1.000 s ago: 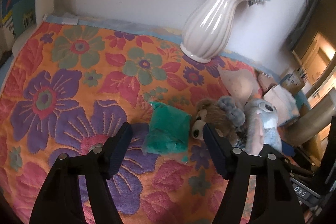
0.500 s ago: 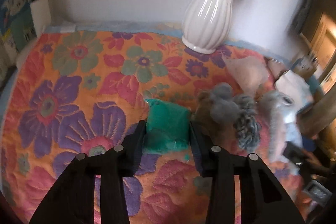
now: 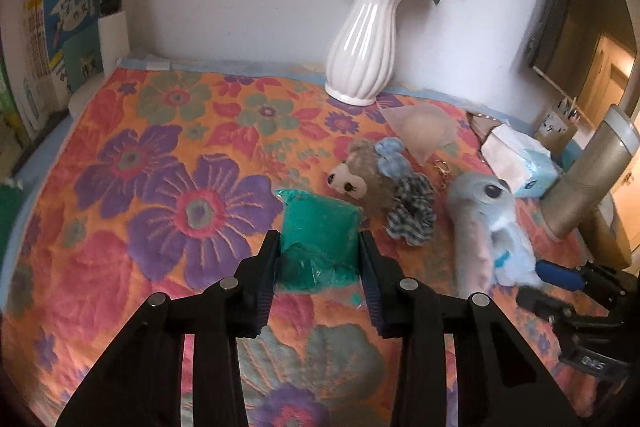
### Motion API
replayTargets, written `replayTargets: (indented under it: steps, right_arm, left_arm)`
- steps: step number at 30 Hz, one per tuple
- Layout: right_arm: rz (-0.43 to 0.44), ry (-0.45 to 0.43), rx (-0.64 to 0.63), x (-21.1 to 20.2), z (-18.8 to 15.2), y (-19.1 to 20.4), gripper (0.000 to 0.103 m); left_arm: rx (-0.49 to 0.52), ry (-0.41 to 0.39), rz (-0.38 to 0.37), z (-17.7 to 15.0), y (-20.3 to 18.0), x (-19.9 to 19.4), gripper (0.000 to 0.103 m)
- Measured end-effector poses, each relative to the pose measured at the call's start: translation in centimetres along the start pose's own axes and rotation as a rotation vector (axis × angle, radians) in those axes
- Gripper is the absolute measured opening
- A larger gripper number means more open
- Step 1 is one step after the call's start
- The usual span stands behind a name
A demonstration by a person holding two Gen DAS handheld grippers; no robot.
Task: Organize soft objects
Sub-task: 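Carry green cloth and grey plush to the round glass table and release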
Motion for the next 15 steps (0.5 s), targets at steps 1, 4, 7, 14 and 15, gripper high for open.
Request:
replayTargets:
  steps: [1, 4, 7, 14, 15]
  right_arm:
    - [0.008, 0.0, 0.01, -0.4, -0.1, 0.0, 0.072]
    - [0.016, -0.033, 0.035, -1.6, 0.9, 0.0, 0.097]
    - [0.082, 0.024, 0.098, -0.3, 2.5, 0.6, 0.1]
    - [0.086, 0.197, 0.248, 5.7, 3.7, 0.5, 0.074]
    - [0.063, 0.183, 0.237, 5.8, 3.9, 0.4, 0.069]
  left_arm:
    - [-0.006, -0.001, 0.0, 0.1, 0.1, 0.1, 0.035]
    - [-0.019, -0.016, -0.014, 0.3, 0.4, 0.1, 0.035]
    - [-0.037, -0.022, -0.034, 0.3, 0.4, -0.1, 0.035]
    - [-0.009, -0.017, -0.027, 0.1, -0.1, 0.0, 0.035]
    - [-0.005, -0.015, -0.024, 0.0, -0.2, 0.1, 0.035]
Point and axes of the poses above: each gripper's, at about its wrist camera, not at the fingertips, and x roughly the way its jaws point, y to its left, z to its top, the point moved 8 cm from there along x, roughly the way its jaws point, and after that the axes turned 9 degrees about -z, right-handed, at the moved point
